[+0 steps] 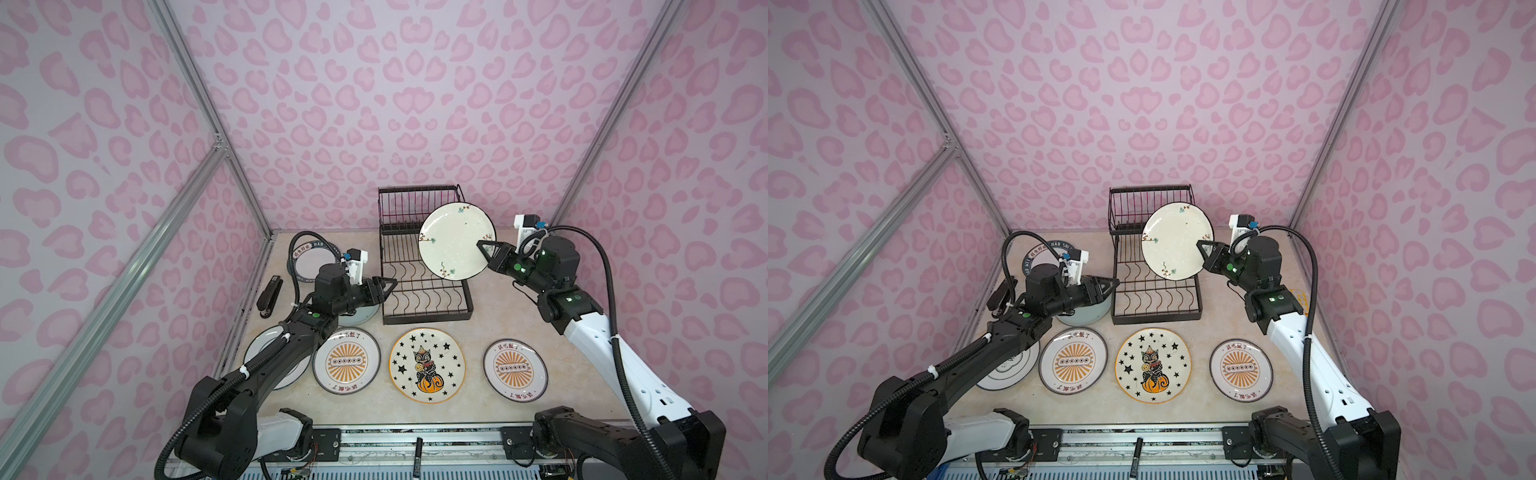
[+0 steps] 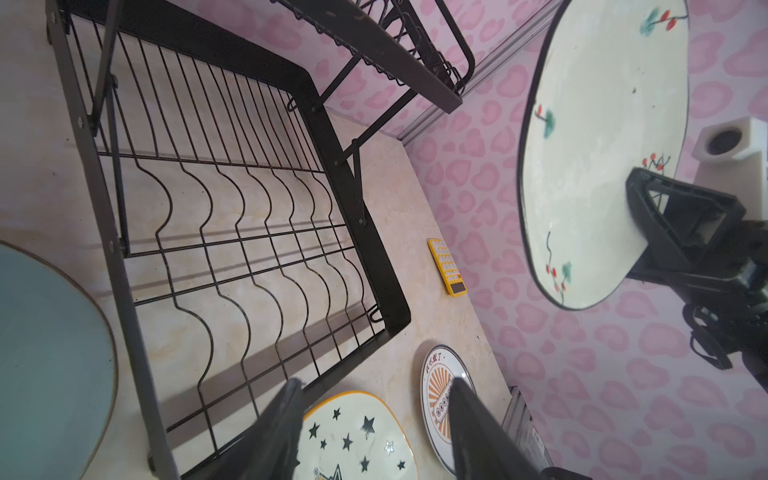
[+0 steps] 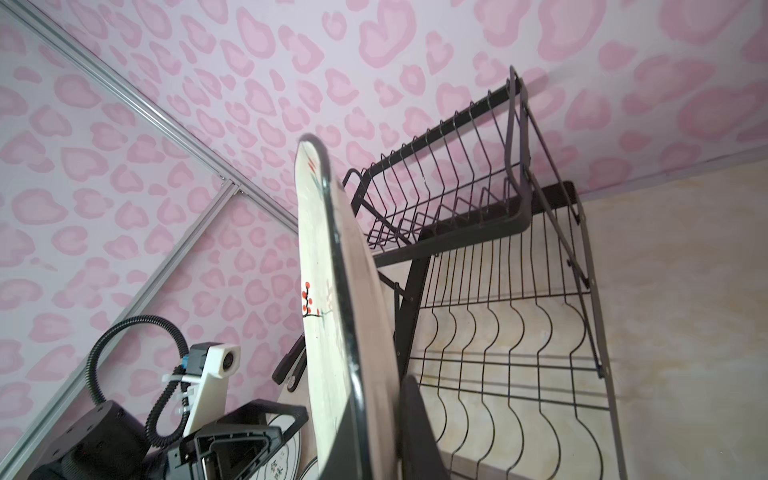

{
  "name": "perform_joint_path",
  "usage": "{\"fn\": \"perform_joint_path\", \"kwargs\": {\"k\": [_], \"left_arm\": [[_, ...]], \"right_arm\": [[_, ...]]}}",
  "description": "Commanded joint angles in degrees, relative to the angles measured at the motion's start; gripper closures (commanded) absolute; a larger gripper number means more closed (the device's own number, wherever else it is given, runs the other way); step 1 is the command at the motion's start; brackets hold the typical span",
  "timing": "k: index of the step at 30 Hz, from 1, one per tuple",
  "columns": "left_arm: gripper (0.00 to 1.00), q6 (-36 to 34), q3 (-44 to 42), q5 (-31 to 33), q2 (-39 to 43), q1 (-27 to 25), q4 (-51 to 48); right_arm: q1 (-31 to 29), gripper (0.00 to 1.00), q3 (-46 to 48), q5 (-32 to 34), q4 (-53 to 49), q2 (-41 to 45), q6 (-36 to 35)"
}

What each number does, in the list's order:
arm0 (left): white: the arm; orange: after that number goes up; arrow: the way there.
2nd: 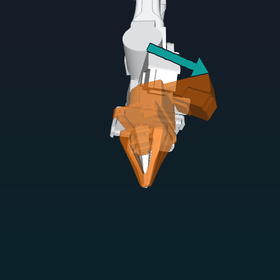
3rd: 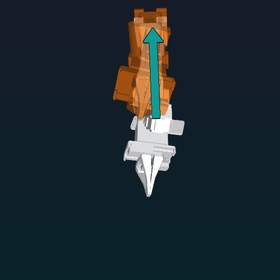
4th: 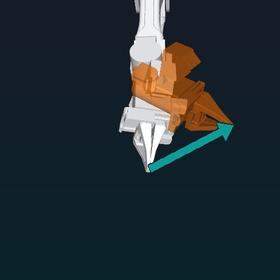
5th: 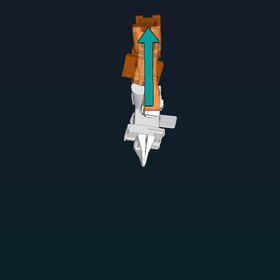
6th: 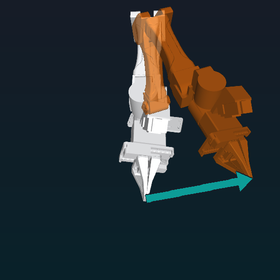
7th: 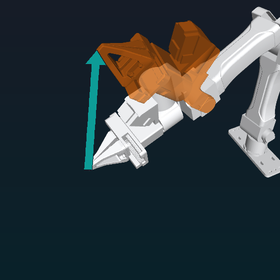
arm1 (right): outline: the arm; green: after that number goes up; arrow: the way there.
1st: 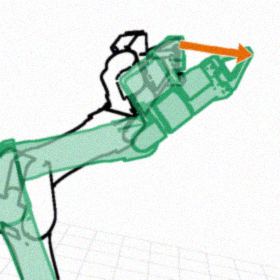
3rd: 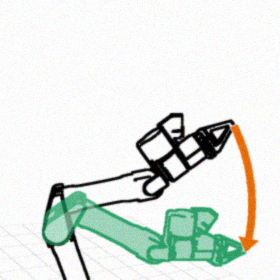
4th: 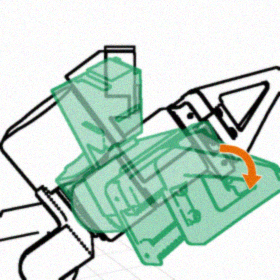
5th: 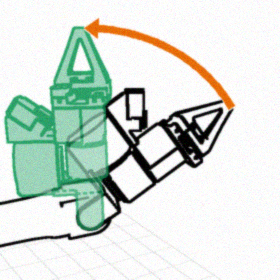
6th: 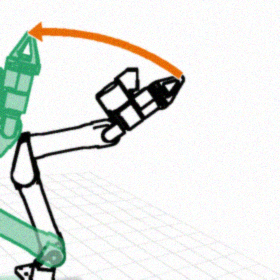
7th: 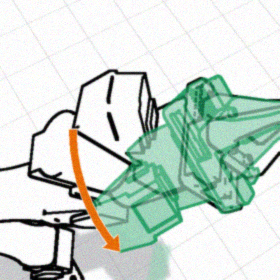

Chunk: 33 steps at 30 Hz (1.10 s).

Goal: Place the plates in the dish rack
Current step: 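Raise the white plate with the right gripper above the rack's far end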

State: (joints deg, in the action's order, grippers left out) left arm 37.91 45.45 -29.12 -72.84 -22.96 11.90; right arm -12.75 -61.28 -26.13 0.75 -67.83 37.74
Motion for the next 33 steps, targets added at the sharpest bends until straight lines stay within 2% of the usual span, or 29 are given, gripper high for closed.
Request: {"fn": "perform_joint_path", "kwargs": {"k": [1,7,17,33], "left_arm": [[0.42,-0.74,-0.56,-0.44,0.92,0.02,0.43],[0.42,-1.32,-0.58,-0.32,2.29,-0.05,-0.65],[0.41,-5.00,0.80,1.43,5.02,0.02,-8.62],[0.40,-5.12,-0.64,0.99,7.87,0.02,-10.00]], "right_arm": [[-0.16,1.00,-4.61,6.17,4.60,-2.01,-2.69],[-1.78,1.00,-15.30,16.00,2.68,-8.28,-8.03],[-5.02,1.00,-35.68,32.24,-4.04,-22.06,-18.75],[-12.87,1.00,-53.33,59.17,-5.61,-39.48,-37.69]]}}
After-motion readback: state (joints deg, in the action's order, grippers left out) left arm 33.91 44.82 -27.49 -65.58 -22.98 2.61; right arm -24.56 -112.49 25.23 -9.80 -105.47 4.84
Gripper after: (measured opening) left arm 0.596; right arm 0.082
